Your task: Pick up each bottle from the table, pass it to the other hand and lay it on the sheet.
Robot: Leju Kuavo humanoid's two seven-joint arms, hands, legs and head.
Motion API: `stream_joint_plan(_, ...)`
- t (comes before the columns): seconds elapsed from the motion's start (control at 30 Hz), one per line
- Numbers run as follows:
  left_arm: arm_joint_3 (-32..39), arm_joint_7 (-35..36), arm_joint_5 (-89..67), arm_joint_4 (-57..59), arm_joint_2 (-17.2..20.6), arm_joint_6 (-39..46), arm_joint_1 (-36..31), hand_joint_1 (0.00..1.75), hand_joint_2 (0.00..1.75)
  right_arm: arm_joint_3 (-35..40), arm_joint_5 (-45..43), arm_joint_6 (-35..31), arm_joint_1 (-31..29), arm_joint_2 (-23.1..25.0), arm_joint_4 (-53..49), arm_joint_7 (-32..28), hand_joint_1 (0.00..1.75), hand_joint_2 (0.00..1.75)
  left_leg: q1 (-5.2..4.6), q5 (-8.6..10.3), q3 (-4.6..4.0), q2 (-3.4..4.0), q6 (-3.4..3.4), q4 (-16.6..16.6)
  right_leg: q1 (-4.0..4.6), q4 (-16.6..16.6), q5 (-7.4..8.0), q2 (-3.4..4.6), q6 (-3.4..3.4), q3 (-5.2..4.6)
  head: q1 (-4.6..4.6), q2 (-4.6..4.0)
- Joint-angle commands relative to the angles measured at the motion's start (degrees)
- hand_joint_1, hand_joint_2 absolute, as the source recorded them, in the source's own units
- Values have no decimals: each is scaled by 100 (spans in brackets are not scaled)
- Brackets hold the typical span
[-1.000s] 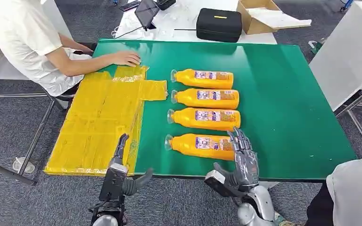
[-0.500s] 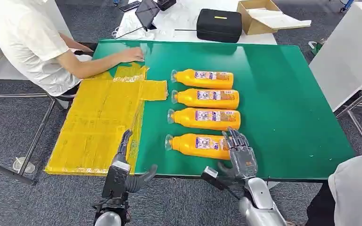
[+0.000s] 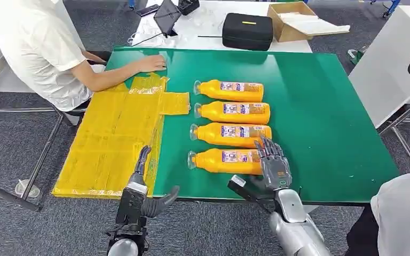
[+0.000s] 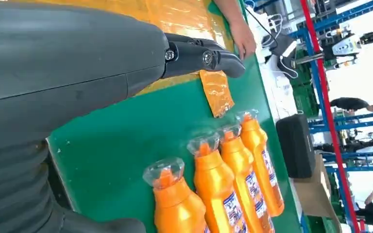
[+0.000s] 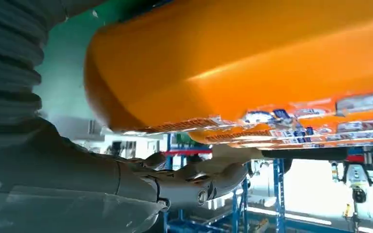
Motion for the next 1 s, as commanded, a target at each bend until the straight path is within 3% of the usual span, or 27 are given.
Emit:
stream_joint_plan(0.03,-89,-4,19,141,16,-33,-192,0,175,188,-230,1124,-203,-162,956,156,0,175,2,2,11,-12,2,-2,2,-4,-4,-11,-6,19,0,0)
stream_joint_plan(0.13,-89,-4,19,141,16,-33,-192,0,175,188,-230,1124,-203,-162,956,156,0,175,3,-3,28,-9,-1,-3,4,-7,-3,-5,-12,16,0,0)
stream_joint_plan(0.17,-92,-4,19,131,19,-51,-192,0,175,227,-272,1322,-215,-182,985,106,96,175,5,-22,40,-12,-5,-1,7,-7,-10,-5,-16,4,0,0)
stream_joint_plan(0.2,-90,-4,18,128,15,-61,-200,0,175,216,-383,1478,-227,-193,1004,25,171,175,4,-33,49,-7,7,-1,6,-8,-20,-2,-5,3,2,0)
stream_joint_plan(0.43,-117,-10,9,126,32,-117,-205,0,175,257,-800,1837,-151,-240,1078,-493,175,175,4,-40,70,6,6,-6,5,-14,-21,15,-2,18,0,0)
stream_joint_plan(0.6,-148,-32,6,72,63,-150,-183,0,175,283,-1170,1617,22,-190,1022,-923,175,175,7,-43,86,0,3,-10,9,-19,-25,11,-3,35,0,0)
stream_joint_plan(1.0,-151,-36,5,78,67,-147,-177,0,175,289,-1242,1561,56,-183,995,-987,175,175,9,-60,126,17,-10,-11,16,-19,-36,20,-14,83,0,0)
